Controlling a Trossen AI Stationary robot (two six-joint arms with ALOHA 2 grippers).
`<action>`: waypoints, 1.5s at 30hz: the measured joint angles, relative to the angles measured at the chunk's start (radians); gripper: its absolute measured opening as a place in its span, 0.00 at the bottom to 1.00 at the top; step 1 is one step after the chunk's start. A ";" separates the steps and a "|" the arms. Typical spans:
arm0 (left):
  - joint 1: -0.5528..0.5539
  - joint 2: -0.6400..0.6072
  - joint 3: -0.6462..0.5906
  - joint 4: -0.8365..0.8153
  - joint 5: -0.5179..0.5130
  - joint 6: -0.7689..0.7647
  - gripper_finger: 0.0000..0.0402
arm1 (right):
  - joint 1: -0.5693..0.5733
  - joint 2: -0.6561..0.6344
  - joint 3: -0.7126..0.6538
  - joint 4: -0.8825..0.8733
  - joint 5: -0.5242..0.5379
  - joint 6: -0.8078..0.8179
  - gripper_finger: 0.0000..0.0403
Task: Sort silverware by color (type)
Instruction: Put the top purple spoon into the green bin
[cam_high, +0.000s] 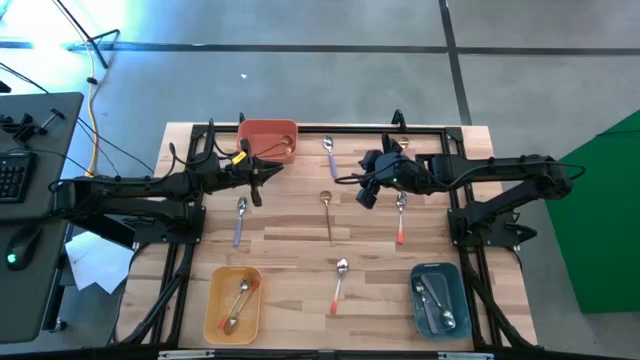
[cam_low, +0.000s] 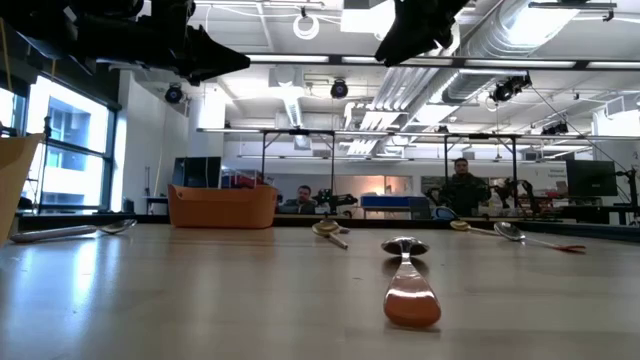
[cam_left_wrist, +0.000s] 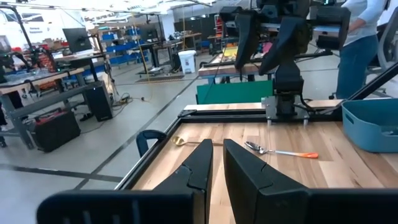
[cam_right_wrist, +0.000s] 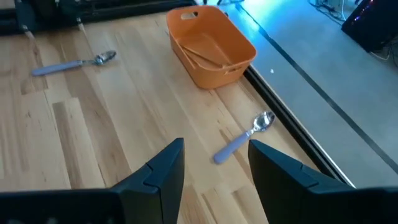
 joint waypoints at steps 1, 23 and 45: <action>0.000 0.000 0.000 0.000 0.000 0.002 0.08 | 0.000 0.000 0.000 0.008 0.000 0.000 0.40; 0.000 0.000 0.000 -0.032 0.000 -0.009 0.08 | -0.307 0.452 0.003 0.251 -0.160 0.175 0.40; 0.000 0.000 0.001 -0.050 0.000 -0.009 0.08 | -0.521 0.987 0.644 -0.172 -0.443 0.176 0.39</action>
